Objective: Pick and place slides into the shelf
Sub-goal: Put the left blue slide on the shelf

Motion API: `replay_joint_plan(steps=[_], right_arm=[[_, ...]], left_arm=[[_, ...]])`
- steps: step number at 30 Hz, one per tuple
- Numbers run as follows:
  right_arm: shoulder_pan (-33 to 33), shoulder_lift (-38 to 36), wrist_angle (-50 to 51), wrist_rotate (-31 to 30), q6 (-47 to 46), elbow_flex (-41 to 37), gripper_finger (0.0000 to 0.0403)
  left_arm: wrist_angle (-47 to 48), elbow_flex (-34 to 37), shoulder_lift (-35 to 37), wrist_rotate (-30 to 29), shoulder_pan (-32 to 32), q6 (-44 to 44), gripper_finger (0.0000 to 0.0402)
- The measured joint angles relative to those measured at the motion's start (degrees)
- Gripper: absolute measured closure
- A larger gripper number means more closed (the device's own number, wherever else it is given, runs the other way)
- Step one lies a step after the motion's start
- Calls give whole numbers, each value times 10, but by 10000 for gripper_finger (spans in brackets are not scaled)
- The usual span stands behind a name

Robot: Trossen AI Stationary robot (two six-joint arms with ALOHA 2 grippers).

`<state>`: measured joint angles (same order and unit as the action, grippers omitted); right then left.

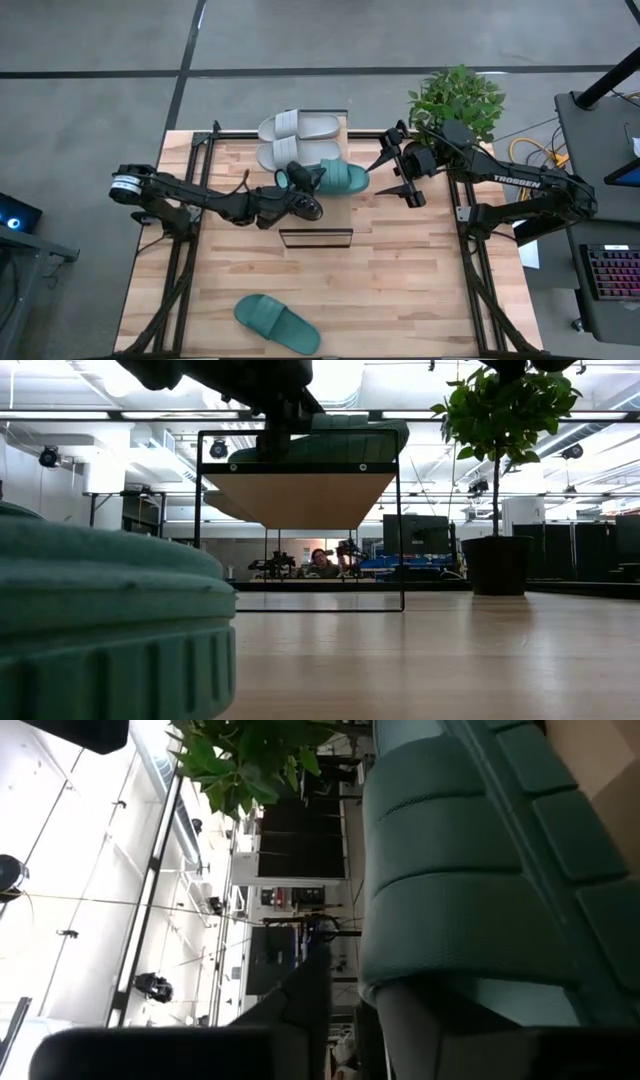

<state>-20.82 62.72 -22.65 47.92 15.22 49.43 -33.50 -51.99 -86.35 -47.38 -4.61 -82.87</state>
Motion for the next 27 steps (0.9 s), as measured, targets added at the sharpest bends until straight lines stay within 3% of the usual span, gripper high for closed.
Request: replay_joint_plan(steps=[13,19,27], right_arm=[[0,0,15,0,3,0,156],[0,0,15,0,2,0,156],[0,0,27,0,3,0,156]], left_arm=[[39,-13,1,-1,1,39,226],[152,-55,1,-7,1,137,177],[232,-90,3,-7,1,166,154]])
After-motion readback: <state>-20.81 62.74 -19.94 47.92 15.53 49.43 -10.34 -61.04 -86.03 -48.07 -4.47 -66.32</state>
